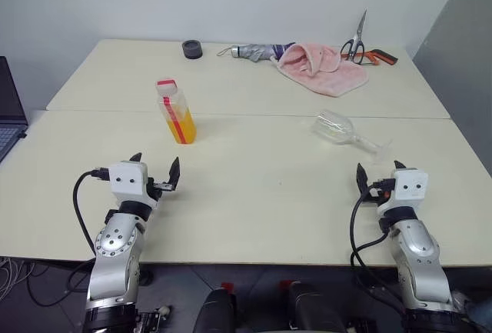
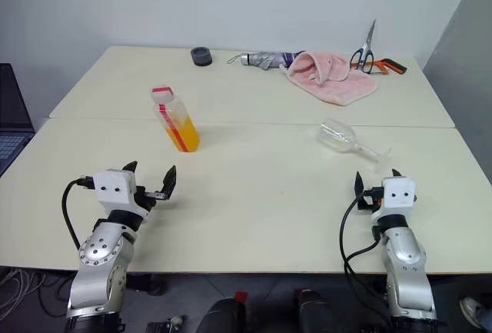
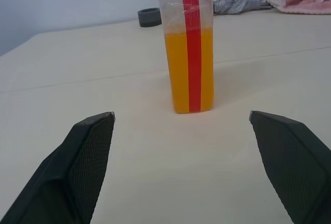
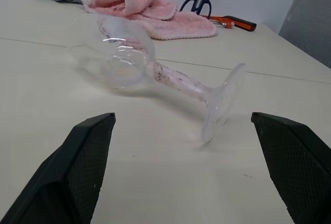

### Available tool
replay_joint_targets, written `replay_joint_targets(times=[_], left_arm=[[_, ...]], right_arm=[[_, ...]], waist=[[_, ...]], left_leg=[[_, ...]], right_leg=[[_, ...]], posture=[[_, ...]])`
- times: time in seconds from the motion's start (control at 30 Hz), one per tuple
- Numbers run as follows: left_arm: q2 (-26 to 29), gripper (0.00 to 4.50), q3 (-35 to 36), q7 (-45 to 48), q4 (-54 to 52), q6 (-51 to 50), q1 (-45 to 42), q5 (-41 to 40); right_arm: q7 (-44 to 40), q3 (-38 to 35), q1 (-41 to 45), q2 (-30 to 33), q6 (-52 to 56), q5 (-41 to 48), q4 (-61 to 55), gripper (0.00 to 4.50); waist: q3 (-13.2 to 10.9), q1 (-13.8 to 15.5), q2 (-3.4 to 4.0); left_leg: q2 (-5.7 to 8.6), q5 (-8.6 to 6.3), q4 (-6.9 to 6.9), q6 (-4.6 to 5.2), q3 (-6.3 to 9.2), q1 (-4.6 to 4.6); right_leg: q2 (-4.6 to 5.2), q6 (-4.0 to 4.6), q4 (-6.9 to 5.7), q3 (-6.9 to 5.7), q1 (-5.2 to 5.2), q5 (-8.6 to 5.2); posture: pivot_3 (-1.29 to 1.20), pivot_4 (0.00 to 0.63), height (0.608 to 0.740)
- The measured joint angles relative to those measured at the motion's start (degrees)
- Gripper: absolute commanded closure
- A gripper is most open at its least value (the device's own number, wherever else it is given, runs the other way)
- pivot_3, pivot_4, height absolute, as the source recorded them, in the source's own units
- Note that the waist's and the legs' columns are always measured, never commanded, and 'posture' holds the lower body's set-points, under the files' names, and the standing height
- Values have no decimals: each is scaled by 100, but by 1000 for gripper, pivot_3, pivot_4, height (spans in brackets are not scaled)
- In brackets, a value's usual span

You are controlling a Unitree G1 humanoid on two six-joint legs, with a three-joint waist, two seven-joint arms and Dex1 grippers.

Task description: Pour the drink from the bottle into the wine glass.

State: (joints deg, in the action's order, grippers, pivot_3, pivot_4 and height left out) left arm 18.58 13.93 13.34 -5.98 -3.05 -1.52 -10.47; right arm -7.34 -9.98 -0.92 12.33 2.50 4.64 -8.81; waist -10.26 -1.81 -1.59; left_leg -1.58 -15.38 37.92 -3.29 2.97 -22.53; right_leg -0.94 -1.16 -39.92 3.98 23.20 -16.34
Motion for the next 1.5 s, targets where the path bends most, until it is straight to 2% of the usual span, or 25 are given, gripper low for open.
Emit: replay_joint_targets(times=[0.8,0.9,1.03,1.17,1.33,1.5], left_arm=[[81,36,178,-22,226,-32,-254,34],[114,36,179,8,227,-50,-288,-1],[114,36,177,9,227,-185,-326,-53],[112,36,185,-109,227,-363,-612,-83],[116,36,203,-106,238,-619,-985,-201],[185,36,102,95,503,-782,-1389,-221]], right_arm=[[-64,132,-4,-59,-49,-48,-69,0],[-352,184,-4,88,-54,91,-165,0],[-1138,348,5,490,27,477,-476,0],[-2058,686,301,952,722,1145,-754,0],[-2535,919,970,1164,1551,1661,-922,0],[-2807,1149,1343,1305,1808,1700,-1027,0]], waist=[[0,0,0],[0,0,0],[0,-1,0],[0,0,0],[0,0,-1],[0,1,-1]], left_leg=[[1,0,0,0,1,-1],[0,0,0,0,0,0],[0,0,1,0,3,-1],[0,0,3,0,6,0],[2,0,3,0,8,-2],[6,0,4,0,13,-8]], right_leg=[[-1,0,0,-2,0,0],[-1,0,0,-1,0,0],[-1,0,0,-3,0,0],[-3,0,0,-7,-3,0],[-3,0,0,-9,-3,1],[-3,0,2,-18,-3,1]], posture=[[0,150,740],[0,150,740],[0,150,740],[0,150,740],[0,150,740],[0,150,740]])
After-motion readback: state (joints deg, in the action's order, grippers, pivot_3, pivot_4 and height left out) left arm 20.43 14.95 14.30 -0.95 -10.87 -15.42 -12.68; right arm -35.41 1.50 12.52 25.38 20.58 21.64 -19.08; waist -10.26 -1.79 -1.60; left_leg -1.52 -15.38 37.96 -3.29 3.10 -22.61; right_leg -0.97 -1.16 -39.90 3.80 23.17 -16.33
